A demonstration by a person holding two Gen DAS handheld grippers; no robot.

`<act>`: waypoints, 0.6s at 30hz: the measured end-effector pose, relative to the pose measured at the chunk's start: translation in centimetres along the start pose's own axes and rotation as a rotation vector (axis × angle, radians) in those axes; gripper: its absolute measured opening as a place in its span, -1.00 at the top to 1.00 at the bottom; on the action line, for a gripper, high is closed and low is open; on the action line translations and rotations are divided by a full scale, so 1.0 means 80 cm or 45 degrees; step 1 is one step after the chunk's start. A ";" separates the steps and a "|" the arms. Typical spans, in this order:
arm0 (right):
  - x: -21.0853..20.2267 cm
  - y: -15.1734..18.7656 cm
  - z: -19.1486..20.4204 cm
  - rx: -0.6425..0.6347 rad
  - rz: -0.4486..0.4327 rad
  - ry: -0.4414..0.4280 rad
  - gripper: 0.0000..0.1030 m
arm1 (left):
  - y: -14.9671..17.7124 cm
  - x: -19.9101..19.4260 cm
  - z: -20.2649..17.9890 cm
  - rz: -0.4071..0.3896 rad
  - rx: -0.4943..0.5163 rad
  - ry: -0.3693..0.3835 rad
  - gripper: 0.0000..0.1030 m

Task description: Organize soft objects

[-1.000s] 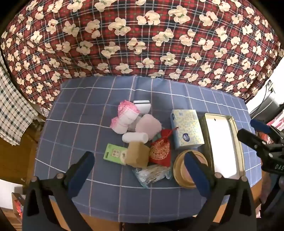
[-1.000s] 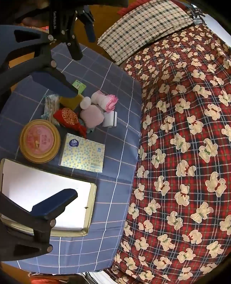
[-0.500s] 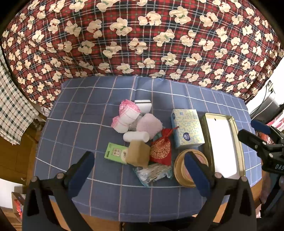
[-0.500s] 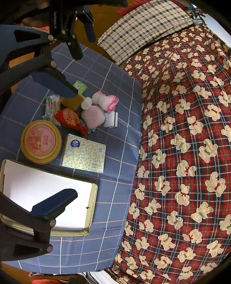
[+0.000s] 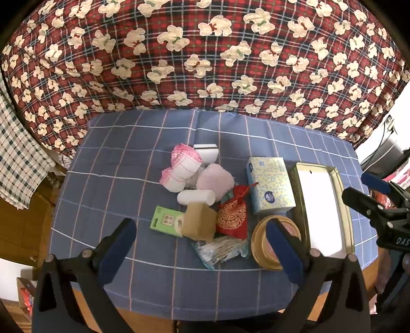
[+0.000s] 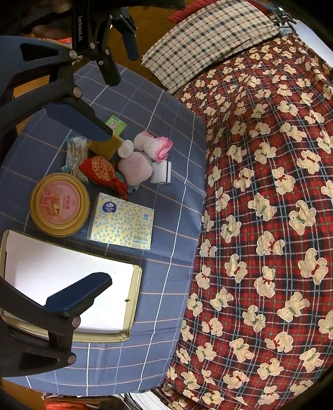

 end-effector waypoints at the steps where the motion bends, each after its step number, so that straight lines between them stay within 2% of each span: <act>1: -0.001 -0.001 0.000 0.000 0.000 0.000 -0.99 | 0.000 0.000 0.000 0.000 0.000 0.001 -0.99; 18: 0.006 -0.002 0.001 0.000 0.006 -0.003 -0.99 | 0.002 0.005 -0.008 0.004 -0.004 -0.002 -0.99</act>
Point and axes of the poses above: each gripper's, at about its wrist camera, not at the fingertips, and x roughly the way its jaws point, z to its left, y to its underside, the point moved 7 cm from there along x, roughly the way its jaws point, and after that the axes turned 11 degrees about y, right-handed, at the moved point
